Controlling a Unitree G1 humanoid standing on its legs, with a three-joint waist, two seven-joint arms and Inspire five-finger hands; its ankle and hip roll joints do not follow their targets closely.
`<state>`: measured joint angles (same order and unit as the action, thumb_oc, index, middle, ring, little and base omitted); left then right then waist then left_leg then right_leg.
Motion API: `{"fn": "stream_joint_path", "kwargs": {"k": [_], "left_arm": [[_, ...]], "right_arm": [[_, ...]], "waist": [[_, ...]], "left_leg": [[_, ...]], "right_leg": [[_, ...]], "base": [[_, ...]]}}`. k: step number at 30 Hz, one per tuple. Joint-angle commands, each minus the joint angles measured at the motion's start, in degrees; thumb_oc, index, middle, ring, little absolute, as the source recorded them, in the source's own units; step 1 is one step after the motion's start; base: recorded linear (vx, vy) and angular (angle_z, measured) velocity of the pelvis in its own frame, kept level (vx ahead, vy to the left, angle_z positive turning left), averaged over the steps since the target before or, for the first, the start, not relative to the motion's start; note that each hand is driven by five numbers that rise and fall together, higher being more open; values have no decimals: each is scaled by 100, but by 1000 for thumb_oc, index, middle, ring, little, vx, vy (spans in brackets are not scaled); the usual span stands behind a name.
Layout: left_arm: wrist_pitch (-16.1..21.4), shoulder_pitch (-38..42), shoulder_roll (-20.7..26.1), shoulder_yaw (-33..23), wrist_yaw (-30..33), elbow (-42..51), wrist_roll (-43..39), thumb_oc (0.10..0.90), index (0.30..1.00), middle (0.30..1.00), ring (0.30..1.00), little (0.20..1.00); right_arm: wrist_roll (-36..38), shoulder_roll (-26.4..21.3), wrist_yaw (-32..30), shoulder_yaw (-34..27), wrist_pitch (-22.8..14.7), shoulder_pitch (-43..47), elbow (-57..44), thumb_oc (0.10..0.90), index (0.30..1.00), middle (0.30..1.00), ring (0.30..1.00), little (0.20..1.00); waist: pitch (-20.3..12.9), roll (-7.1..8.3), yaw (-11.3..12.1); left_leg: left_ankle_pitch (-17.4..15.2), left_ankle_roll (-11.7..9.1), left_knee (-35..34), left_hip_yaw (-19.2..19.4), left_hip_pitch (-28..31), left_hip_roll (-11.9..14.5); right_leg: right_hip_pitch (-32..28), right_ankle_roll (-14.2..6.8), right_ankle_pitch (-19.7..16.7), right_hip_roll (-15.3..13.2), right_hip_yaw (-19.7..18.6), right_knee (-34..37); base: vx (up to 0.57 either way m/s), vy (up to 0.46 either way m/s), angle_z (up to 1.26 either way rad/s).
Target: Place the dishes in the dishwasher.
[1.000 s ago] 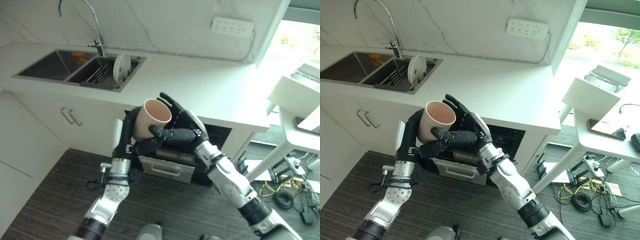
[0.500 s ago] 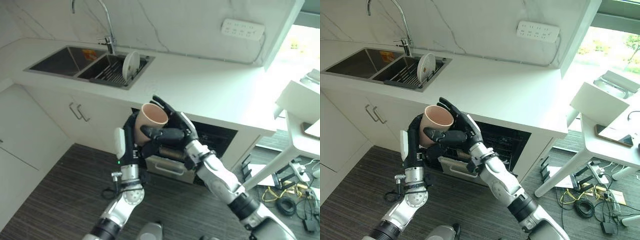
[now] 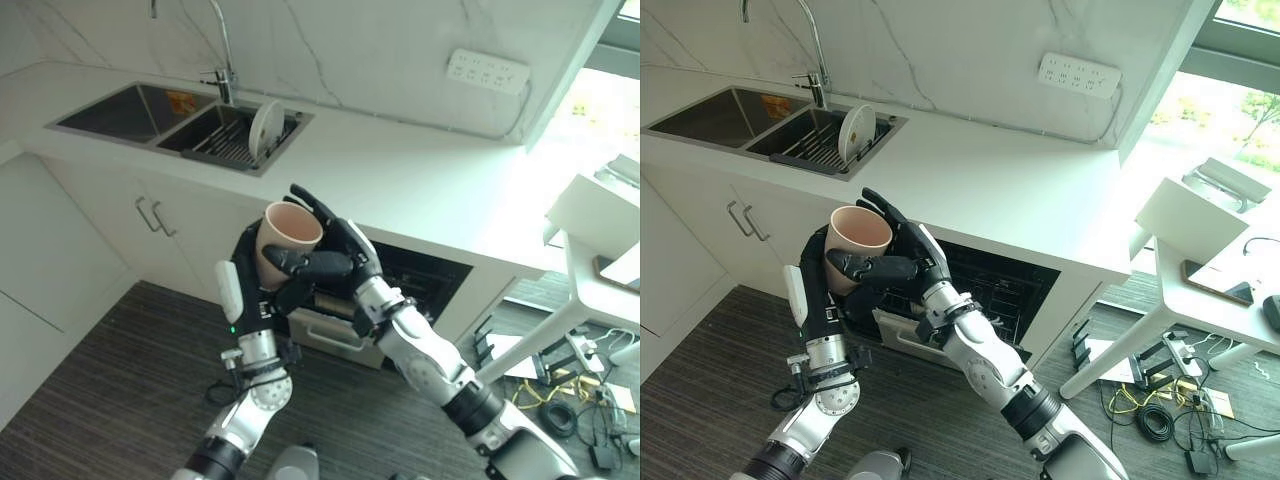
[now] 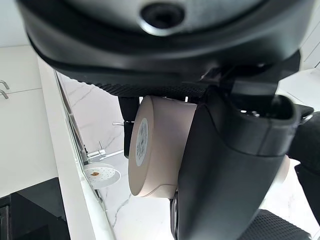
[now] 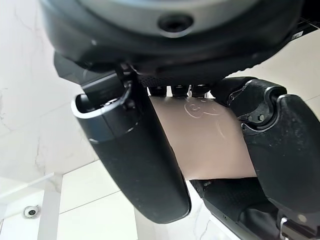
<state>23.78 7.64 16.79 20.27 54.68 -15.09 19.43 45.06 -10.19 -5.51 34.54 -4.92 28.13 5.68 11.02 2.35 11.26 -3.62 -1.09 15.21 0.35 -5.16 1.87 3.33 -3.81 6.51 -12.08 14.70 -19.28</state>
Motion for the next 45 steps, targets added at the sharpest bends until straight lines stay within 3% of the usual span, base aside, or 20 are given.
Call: {"fn": "stream_joint_path", "kwargs": {"k": [1,10,28,29,37,45], "left_arm": [[477,997,-110,437,78,603,468,400,300,300,300,300],[314,1070,-112,513,152,654,633,400,300,300,300,300],[378,1223,-109,729,86,622,758,400,300,300,300,300],[380,1250,-95,755,77,606,743,400,300,300,300,300],[403,1326,-103,825,23,603,747,400,300,300,300,300],[419,1431,-75,910,-51,630,729,400,300,300,300,300]], "right_arm": [[-123,604,250,250,-327,769,-20,800,900,900,900,900],[-359,611,249,367,-220,720,118,800,900,900,900,900],[-872,564,523,537,-62,789,303,800,900,900,900,900],[-989,549,547,570,-107,816,375,400,300,300,300,300],[-1427,476,566,590,-280,920,281,400,300,300,300,300],[-1278,452,502,570,-438,1008,264,400,300,300,300,300]], "waist": [[-100,-4,64],[-86,-9,56],[-23,13,51],[-25,12,55],[1,22,60],[12,15,71]], "left_leg": [[-968,-141,198,174,381,170],[-966,-139,198,193,395,161],[-970,-135,198,240,465,158],[-965,-136,198,241,467,152],[-972,-125,198,241,488,138],[-973,-116,198,224,503,123]], "right_leg": [[-281,-386,399,-282,-10,209],[-296,-382,401,-295,3,209],[-354,-373,394,-295,10,209],[-358,-377,392,-301,8,209],[-375,-381,379,-307,6,209],[-395,-377,371,-313,15,209]], "base": [[0,0,0],[1,0,0],[3,0,1],[12,-1,8],[3,-2,4],[0,0,0]]}}
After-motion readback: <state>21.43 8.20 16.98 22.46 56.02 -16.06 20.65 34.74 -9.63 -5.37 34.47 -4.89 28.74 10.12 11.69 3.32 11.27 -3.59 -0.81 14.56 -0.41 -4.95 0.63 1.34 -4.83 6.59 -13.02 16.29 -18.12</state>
